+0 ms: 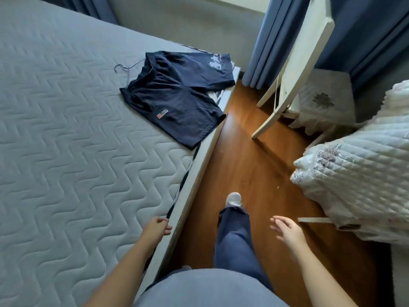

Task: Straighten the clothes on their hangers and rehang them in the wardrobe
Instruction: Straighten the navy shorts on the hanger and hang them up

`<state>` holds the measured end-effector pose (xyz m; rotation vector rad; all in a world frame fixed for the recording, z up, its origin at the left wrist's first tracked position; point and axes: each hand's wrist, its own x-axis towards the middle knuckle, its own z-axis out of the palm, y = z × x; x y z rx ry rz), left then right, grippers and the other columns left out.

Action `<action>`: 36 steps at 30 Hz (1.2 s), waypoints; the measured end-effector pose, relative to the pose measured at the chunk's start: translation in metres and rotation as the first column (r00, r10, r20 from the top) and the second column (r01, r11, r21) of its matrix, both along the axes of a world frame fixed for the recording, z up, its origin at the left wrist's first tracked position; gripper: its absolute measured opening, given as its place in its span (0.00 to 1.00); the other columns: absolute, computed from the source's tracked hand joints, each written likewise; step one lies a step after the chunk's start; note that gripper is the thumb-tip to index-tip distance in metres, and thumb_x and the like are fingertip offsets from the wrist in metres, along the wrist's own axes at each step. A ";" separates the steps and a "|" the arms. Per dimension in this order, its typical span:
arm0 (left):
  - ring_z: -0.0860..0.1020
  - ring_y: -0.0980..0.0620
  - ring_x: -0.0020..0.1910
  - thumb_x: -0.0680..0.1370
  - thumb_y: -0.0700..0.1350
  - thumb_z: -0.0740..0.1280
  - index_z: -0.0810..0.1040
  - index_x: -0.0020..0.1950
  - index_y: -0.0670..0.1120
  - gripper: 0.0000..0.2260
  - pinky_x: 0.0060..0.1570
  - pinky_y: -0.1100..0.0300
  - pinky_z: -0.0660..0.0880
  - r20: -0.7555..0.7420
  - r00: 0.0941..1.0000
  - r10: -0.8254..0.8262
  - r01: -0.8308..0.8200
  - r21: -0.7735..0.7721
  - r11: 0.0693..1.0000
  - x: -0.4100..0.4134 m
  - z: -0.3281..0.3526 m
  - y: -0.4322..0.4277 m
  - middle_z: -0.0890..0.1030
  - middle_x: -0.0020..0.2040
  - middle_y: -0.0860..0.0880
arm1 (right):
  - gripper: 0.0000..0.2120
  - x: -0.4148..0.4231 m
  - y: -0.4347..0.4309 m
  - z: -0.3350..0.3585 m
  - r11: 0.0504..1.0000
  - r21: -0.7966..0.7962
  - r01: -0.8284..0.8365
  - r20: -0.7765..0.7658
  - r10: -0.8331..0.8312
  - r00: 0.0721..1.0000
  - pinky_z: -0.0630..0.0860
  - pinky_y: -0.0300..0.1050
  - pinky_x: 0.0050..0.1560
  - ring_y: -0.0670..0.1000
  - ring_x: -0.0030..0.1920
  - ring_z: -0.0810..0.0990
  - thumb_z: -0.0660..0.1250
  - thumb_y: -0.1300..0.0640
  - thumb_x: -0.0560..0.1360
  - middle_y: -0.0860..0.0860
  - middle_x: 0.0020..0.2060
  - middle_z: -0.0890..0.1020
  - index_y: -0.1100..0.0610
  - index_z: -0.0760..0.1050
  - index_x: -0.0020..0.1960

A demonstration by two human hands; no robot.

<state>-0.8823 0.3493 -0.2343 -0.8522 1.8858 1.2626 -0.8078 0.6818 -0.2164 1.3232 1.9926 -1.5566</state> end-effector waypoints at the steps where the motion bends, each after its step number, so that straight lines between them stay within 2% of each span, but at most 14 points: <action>1: 0.75 0.52 0.37 0.79 0.40 0.56 0.72 0.50 0.42 0.06 0.35 0.60 0.66 0.002 0.998 0.060 -0.060 0.024 0.998 -0.016 -0.004 0.010 0.78 0.41 0.45 | 0.07 -0.018 0.015 -0.005 0.998 -0.030 0.048 0.005 -0.048 0.999 0.70 0.55 0.59 0.55 0.52 0.76 0.57 0.62 0.79 0.59 0.57 0.78 0.60 0.72 0.54; 4: 0.74 0.52 0.36 0.79 0.40 0.56 0.71 0.50 0.41 0.06 0.32 0.61 0.67 0.017 0.962 0.273 -0.273 0.024 0.962 -0.068 -0.007 0.036 0.77 0.39 0.46 | 0.12 -0.083 0.068 -0.016 0.993 -0.043 0.108 0.071 -0.105 0.992 0.68 0.55 0.61 0.60 0.58 0.76 0.56 0.61 0.79 0.61 0.61 0.76 0.62 0.71 0.59; 7: 0.74 0.48 0.40 0.80 0.39 0.53 0.68 0.54 0.40 0.07 0.26 0.65 0.71 0.052 0.907 0.419 -0.419 -0.001 0.908 -0.120 0.002 0.068 0.75 0.41 0.44 | 0.14 -0.164 0.115 -0.009 0.999 -0.038 0.013 0.103 -0.009 0.995 0.68 0.55 0.61 0.59 0.61 0.75 0.56 0.58 0.79 0.58 0.60 0.76 0.62 0.71 0.61; 9: 0.75 0.46 0.45 0.80 0.39 0.53 0.70 0.56 0.39 0.09 0.30 0.63 0.69 0.044 0.916 0.399 -0.398 -0.014 0.917 -0.152 0.007 0.091 0.76 0.45 0.43 | 0.11 -0.221 0.139 -0.002 0.995 -0.035 -0.089 0.071 0.091 0.993 0.71 0.49 0.51 0.57 0.57 0.76 0.57 0.57 0.79 0.57 0.59 0.78 0.60 0.73 0.57; 12: 0.74 0.50 0.35 0.79 0.36 0.55 0.73 0.53 0.37 0.09 0.36 0.60 0.73 -0.069 0.953 0.295 -0.301 -0.091 0.949 -0.193 0.006 0.120 0.76 0.37 0.44 | 0.07 -0.302 0.166 0.005 0.977 0.029 -0.211 0.063 0.209 0.976 0.67 0.39 0.36 0.53 0.50 0.76 0.59 0.59 0.78 0.58 0.55 0.80 0.56 0.75 0.48; 14: 0.75 0.47 0.35 0.77 0.34 0.56 0.75 0.51 0.37 0.09 0.46 0.53 0.74 -0.094 0.966 0.242 -0.254 -0.142 0.957 -0.210 -0.001 0.126 0.78 0.36 0.45 | 0.08 -0.345 0.168 0.006 0.952 0.039 -0.303 0.088 0.298 0.950 0.68 0.39 0.37 0.52 0.49 0.75 0.59 0.59 0.78 0.57 0.54 0.80 0.58 0.77 0.50; 17: 0.79 0.43 0.38 0.76 0.36 0.58 0.76 0.45 0.43 0.08 0.51 0.47 0.76 -0.056 0.961 0.270 -0.276 -0.191 0.942 -0.237 -0.010 0.127 0.80 0.36 0.45 | 0.08 -0.406 0.158 0.000 0.885 -0.008 -0.465 0.111 0.463 0.879 0.71 0.43 0.52 0.52 0.51 0.75 0.61 0.59 0.77 0.57 0.54 0.80 0.58 0.77 0.51; 22: 0.75 0.44 0.36 0.77 0.36 0.56 0.76 0.48 0.38 0.09 0.41 0.56 0.71 -0.005 0.844 0.536 -0.529 -0.175 0.830 -0.310 -0.035 0.125 0.77 0.35 0.43 | 0.09 -0.520 0.128 -0.018 0.640 -0.008 -0.769 0.176 0.757 0.629 0.68 0.42 0.53 0.50 0.54 0.75 0.61 0.55 0.77 0.52 0.53 0.77 0.55 0.76 0.55; 25: 0.75 0.45 0.35 0.78 0.38 0.56 0.75 0.51 0.36 0.10 0.44 0.57 0.70 0.039 0.777 0.629 -0.616 -0.163 0.771 -0.362 -0.050 0.123 0.77 0.35 0.44 | 0.13 -0.592 0.114 -0.027 0.393 0.037 -0.919 0.311 0.869 0.384 0.71 0.43 0.55 0.50 0.53 0.74 0.60 0.55 0.77 0.54 0.56 0.78 0.58 0.74 0.59; 28: 0.74 0.49 0.33 0.78 0.39 0.56 0.73 0.46 0.41 0.07 0.35 0.59 0.67 0.073 0.746 0.662 -0.650 -0.138 0.747 -0.422 -0.046 0.128 0.78 0.40 0.42 | 0.17 -0.662 0.099 -0.027 0.121 0.001 -0.993 0.473 0.874 0.107 0.71 0.44 0.59 0.53 0.55 0.76 0.59 0.54 0.77 0.56 0.59 0.78 0.60 0.72 0.63; 30: 0.74 0.49 0.33 0.77 0.39 0.56 0.72 0.40 0.45 0.09 0.36 0.59 0.68 0.044 0.748 0.662 -0.654 -0.117 0.747 -0.462 -0.045 0.131 0.78 0.40 0.43 | 0.17 -0.708 0.082 -0.025 0.008 0.021 -1.000 0.487 0.873 0.018 0.70 0.44 0.60 0.55 0.59 0.76 0.58 0.54 0.78 0.56 0.60 0.77 0.60 0.71 0.63; 32: 0.76 0.48 0.36 0.76 0.39 0.57 0.71 0.37 0.49 0.10 0.37 0.59 0.69 0.047 0.777 0.628 -0.618 -0.138 0.774 -0.494 -0.049 0.131 0.79 0.39 0.45 | 0.15 -0.748 0.065 -0.027 0.004 0.084 -0.996 0.462 0.886 0.042 0.72 0.45 0.56 0.56 0.57 0.77 0.58 0.56 0.77 0.57 0.56 0.79 0.60 0.73 0.61; 35: 0.77 0.44 0.44 0.75 0.40 0.58 0.72 0.38 0.50 0.09 0.41 0.57 0.70 0.070 0.824 0.563 -0.543 -0.192 0.818 -0.533 -0.052 0.127 0.79 0.44 0.45 | 0.11 -0.798 0.041 -0.037 0.209 0.072 -0.975 0.367 0.904 0.221 0.75 0.47 0.48 0.57 0.48 0.81 0.60 0.59 0.75 0.56 0.47 0.81 0.61 0.74 0.55; 36: 0.75 0.44 0.44 0.75 0.39 0.58 0.72 0.40 0.50 0.07 0.42 0.58 0.70 0.065 0.826 0.560 -0.539 -0.201 0.818 -0.547 -0.054 0.123 0.78 0.46 0.45 | 0.10 -0.813 0.033 -0.044 0.223 0.063 -0.973 0.356 0.905 0.231 0.76 0.48 0.49 0.57 0.47 0.81 0.60 0.59 0.75 0.56 0.47 0.81 0.60 0.74 0.54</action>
